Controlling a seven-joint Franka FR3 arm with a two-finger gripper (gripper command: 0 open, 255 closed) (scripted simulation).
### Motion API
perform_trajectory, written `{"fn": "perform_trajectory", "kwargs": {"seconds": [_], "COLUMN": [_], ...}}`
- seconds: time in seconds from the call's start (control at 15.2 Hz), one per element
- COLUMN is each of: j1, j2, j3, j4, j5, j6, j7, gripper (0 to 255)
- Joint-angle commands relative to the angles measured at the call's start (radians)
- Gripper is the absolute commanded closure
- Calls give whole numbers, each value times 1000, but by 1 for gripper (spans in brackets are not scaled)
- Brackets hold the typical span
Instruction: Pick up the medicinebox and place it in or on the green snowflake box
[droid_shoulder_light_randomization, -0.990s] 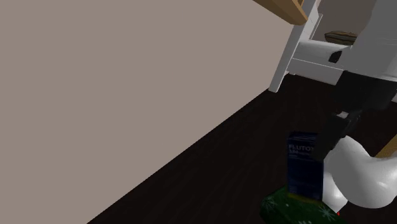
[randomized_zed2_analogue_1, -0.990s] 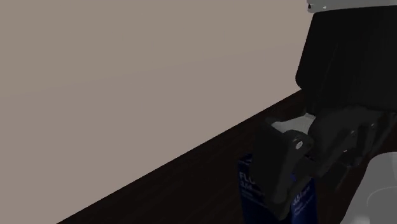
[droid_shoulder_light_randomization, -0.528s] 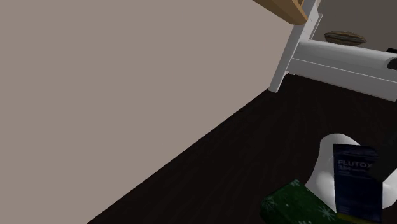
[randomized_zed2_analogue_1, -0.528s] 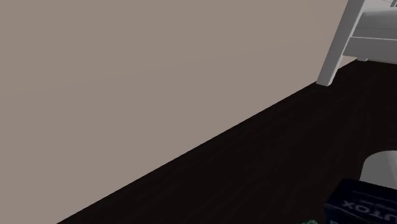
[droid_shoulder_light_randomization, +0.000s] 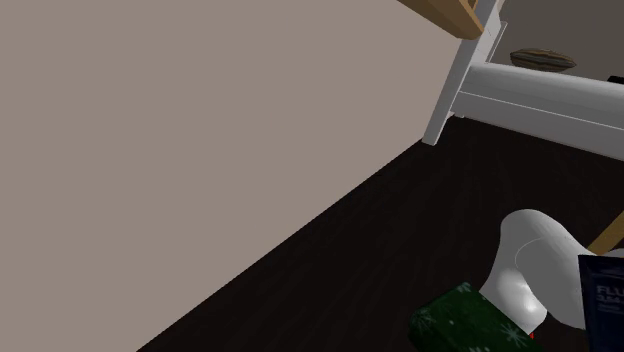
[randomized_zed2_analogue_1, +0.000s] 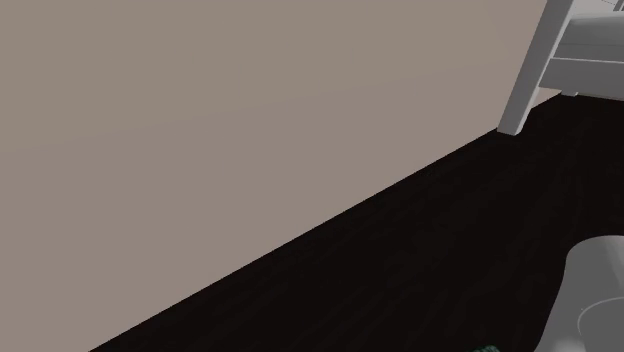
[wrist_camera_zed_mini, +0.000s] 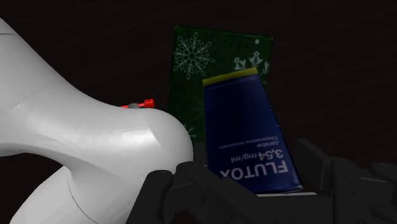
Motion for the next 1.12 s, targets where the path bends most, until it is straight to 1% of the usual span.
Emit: {"fn": "perform_trajectory", "kwargs": {"seconds": [0.0,1.06], "j1": [6,57], "j2": [-29,-232], "j3": [7,103], "j4": [-34,-284], "j5": [8,101], "j6": [5,52], "j7": [-1,-7], "gripper": [255,255]}}
